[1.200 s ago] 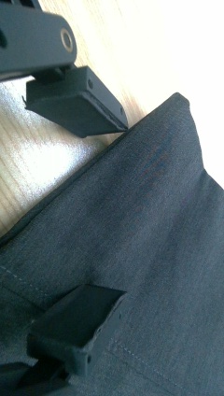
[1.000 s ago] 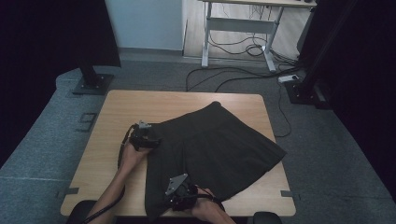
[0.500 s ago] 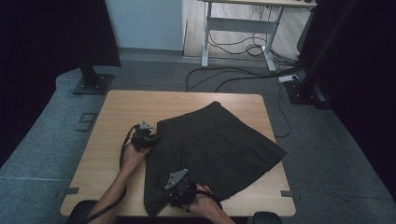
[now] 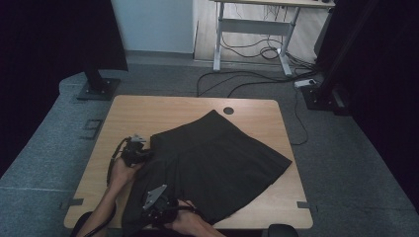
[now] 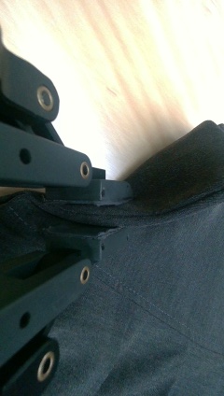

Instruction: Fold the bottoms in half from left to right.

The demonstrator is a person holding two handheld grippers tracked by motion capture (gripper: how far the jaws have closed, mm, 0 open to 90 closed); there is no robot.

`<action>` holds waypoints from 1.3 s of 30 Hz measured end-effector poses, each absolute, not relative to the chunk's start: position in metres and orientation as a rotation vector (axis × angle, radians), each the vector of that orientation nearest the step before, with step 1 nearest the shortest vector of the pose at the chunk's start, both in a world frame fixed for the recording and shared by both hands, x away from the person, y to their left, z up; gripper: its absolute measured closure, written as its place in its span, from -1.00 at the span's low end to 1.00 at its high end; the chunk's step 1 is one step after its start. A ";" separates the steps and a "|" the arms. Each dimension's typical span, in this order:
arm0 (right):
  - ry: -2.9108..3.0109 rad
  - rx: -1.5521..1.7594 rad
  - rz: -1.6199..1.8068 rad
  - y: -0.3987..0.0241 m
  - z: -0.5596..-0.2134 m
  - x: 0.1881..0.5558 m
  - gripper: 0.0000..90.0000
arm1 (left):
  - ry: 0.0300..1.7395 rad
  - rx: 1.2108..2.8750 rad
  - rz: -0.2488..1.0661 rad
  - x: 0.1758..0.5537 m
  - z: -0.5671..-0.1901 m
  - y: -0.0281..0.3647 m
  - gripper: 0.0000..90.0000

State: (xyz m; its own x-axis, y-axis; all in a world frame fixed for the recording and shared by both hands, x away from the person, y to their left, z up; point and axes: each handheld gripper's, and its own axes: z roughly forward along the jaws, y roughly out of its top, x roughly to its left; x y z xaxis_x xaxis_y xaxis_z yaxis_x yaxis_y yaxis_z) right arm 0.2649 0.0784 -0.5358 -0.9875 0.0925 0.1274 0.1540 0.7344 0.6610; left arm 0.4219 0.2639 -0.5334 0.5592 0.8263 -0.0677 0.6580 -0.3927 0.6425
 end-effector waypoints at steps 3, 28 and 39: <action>-2.835 -0.166 -1.093 0.092 -0.536 0.261 0.76 | 1.214 2.157 0.353 0.413 -0.533 0.283 0.75; -2.875 -0.266 -1.327 0.037 -0.477 0.268 0.79 | 1.169 2.104 0.488 0.420 -0.475 0.281 0.84; -2.883 -0.479 -1.503 -0.044 -0.443 0.279 0.81 | 1.021 2.131 0.558 0.454 -0.413 0.212 0.87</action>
State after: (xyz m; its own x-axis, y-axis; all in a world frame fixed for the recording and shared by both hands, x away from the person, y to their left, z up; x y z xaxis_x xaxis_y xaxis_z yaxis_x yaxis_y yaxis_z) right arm 0.2790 -0.0441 -0.4435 -0.9473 0.3203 0.0062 0.1885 0.5418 0.8191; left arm 0.4542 0.2116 -0.4128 0.5968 0.7985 0.0792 0.4971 -0.4454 0.7446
